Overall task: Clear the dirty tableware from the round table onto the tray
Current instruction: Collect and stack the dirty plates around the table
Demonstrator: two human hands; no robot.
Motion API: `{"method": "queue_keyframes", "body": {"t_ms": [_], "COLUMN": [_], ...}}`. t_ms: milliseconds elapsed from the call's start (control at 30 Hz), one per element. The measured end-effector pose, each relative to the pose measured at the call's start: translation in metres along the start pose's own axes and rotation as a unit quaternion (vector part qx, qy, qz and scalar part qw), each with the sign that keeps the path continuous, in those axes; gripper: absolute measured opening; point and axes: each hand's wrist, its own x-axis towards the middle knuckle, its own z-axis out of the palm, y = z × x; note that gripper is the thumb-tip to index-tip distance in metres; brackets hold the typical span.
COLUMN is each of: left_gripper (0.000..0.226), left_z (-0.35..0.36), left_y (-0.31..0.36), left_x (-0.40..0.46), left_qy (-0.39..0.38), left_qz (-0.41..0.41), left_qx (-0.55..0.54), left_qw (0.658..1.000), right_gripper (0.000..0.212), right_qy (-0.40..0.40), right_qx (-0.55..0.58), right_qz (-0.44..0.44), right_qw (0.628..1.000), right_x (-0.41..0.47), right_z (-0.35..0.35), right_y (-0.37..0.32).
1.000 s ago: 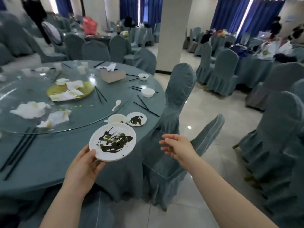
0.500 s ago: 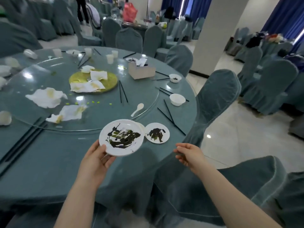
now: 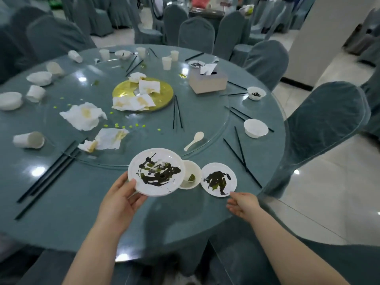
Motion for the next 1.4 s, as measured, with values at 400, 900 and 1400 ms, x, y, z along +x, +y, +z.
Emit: {"method": "queue_keyframes", "body": {"t_ms": [400, 900, 1400], "left_gripper": [0.025, 0.025, 0.029], "left_z": [0.004, 0.056, 0.229], "left_y": [-0.002, -0.022, -0.127], "left_x": [0.006, -0.020, -0.122], "left_qy": [0.054, -0.049, -0.261], "left_qz": [0.014, -0.001, -0.050], "left_qx": [0.010, 0.022, 0.133], "left_qw": [0.998, 0.999, 0.955], "right_gripper": [0.015, 0.011, 0.012], "right_qy": [0.035, -0.052, 0.011], "right_qx": [0.040, 0.077, 0.084], "right_qz": [-0.016, -0.199, -0.284], "right_qw": [0.998, 0.976, 0.955], "right_x": [0.056, -0.064, -0.134], "right_z": [0.020, -0.033, -0.229], "right_y": [-0.016, -0.060, -0.009]}}
